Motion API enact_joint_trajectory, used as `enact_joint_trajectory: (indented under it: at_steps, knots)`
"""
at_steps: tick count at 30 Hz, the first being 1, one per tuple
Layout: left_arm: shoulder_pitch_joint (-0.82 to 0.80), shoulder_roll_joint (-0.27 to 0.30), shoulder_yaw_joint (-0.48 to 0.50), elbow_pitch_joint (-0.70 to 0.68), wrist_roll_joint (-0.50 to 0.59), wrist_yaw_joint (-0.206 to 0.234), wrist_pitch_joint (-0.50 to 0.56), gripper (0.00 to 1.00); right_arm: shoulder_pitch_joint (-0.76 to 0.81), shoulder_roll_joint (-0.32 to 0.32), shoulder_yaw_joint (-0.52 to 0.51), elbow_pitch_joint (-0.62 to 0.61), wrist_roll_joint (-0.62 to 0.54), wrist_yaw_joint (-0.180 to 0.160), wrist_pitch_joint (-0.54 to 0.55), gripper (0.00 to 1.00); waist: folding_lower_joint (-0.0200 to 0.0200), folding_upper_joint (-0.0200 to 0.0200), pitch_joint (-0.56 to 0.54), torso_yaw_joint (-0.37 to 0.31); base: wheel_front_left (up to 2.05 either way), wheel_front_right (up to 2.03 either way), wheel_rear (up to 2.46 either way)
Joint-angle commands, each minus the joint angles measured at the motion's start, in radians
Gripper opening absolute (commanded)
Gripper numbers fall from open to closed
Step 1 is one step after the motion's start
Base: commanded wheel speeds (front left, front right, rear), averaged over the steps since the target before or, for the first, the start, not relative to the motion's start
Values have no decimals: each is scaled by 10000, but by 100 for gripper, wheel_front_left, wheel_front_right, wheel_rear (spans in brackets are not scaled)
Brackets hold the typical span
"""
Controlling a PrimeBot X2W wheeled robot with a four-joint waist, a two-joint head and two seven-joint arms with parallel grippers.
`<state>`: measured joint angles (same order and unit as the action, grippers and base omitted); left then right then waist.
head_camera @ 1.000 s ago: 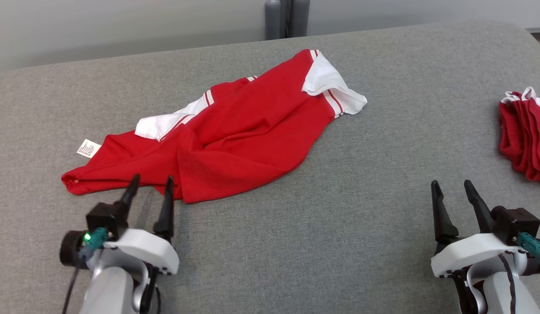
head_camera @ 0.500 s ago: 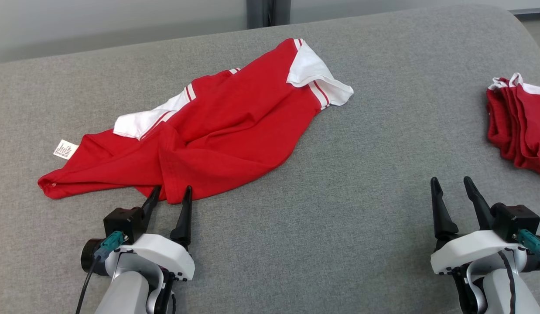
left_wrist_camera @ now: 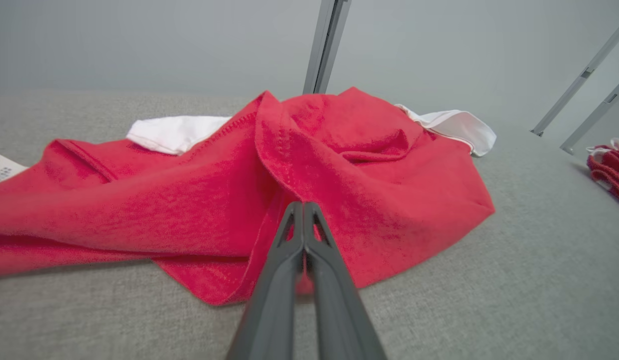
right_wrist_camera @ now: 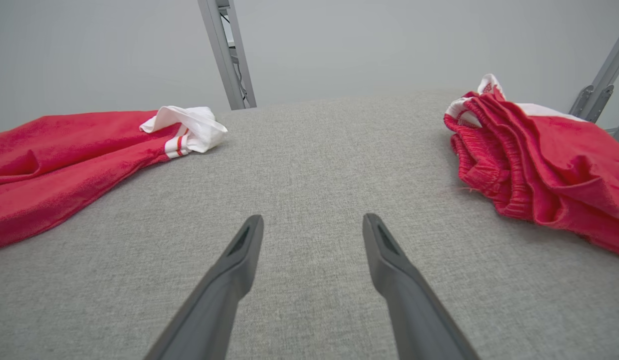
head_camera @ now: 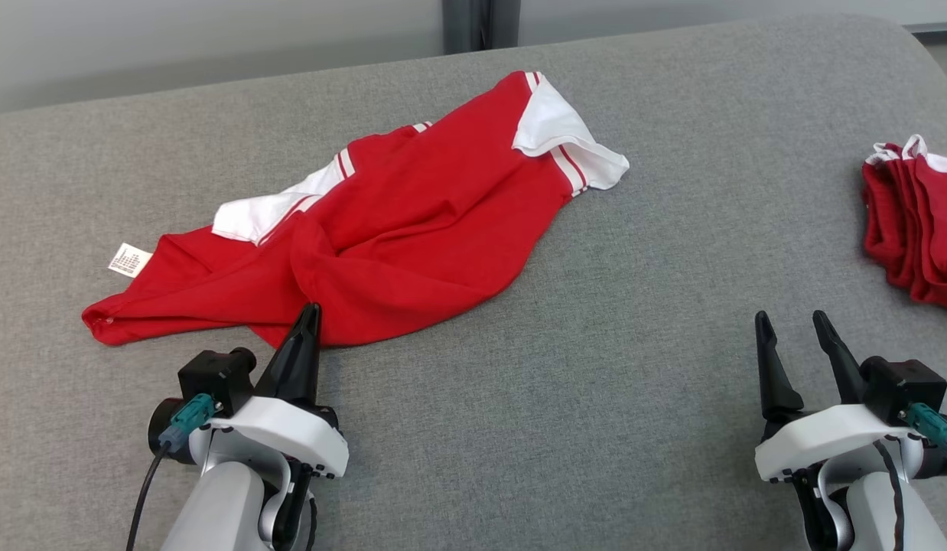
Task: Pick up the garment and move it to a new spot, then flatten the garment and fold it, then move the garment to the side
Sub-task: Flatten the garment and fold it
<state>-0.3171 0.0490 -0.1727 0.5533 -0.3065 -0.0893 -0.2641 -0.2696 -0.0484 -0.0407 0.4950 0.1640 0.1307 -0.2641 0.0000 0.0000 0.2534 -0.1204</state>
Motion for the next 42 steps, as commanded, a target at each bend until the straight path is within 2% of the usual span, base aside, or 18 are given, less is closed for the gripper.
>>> enact_joint_trajectory:
  at_steps: [1,8,16,26,33,42]
  knots:
    - [-55,36,19,-155,-84,-92,1,0,27,-52,-23,45,-7,1,3,100,0,0,-208,152,0,0,0]
    - [393,39,23,-902,124,-167,0,0,274,-51,34,260,98,1,3,100,0,0,-1076,523,0,0,0]
    - [1514,37,-174,-2274,313,-183,0,0,896,-52,50,558,391,1,3,100,0,0,-2381,1250,0,0,0]
    - [2789,37,-490,-3451,708,-219,0,0,1376,-56,35,602,648,1,3,100,0,0,-2778,2075,0,0,0]
    - [2914,35,-193,-3291,823,-106,0,0,1237,-56,225,591,525,1,5,100,0,0,-2493,1919,0,0,0]
    - [1580,50,900,-1978,1285,184,1,0,741,-53,72,449,59,1,5,100,0,0,-1337,1120,0,0,0]
